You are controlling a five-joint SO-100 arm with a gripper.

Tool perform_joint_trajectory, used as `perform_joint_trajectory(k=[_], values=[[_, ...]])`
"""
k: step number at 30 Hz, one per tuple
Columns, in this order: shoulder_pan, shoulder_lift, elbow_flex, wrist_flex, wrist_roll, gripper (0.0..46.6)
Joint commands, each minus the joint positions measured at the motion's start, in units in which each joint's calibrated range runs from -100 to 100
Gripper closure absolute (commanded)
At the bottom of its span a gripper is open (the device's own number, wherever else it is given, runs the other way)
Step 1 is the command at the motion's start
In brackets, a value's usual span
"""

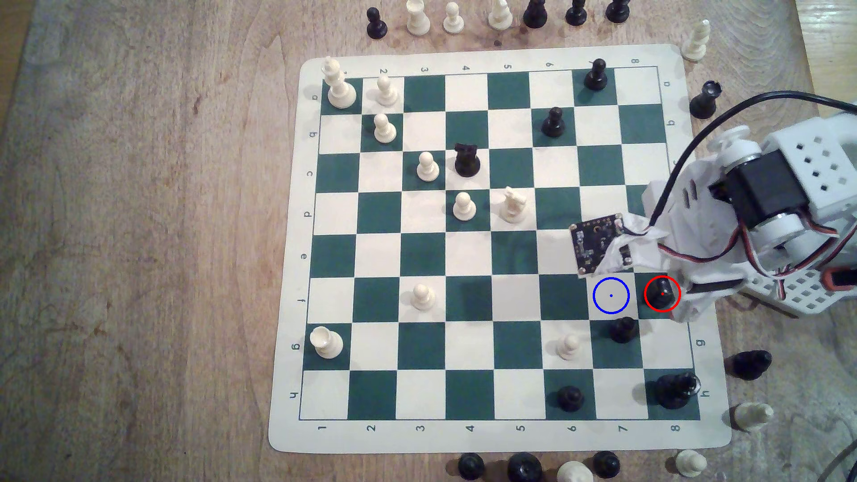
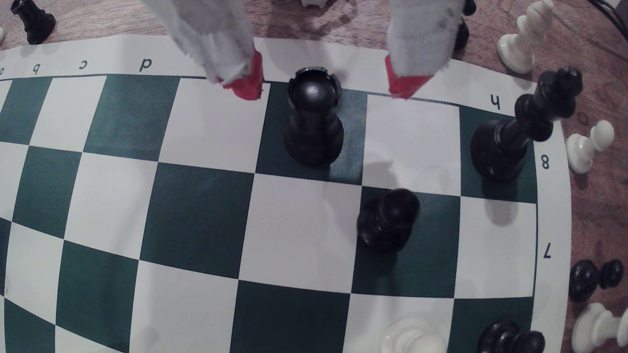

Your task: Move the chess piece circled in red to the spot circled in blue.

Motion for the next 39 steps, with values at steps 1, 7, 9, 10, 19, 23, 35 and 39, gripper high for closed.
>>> perform_joint_trajectory(k=[1, 7, 9, 10, 19, 23, 35, 39], values=[[0.11, 1.22, 0.08, -2.01, -0.24, 28.0], [-0.52, 0.45, 2.71, -3.90, -0.73, 29.7], [-1.30, 0.45, 2.71, -4.06, -1.12, 30.4], [-1.69, 0.45, 2.71, -4.22, -1.37, 30.4], [-2.16, -0.39, 2.80, -4.31, -1.66, 34.3], [-2.55, -0.14, 2.80, -4.22, -1.71, 35.8], [-3.33, 0.03, 2.53, -3.32, -1.86, 38.4], [-3.72, 0.03, 2.26, -2.75, -1.95, 41.3]])
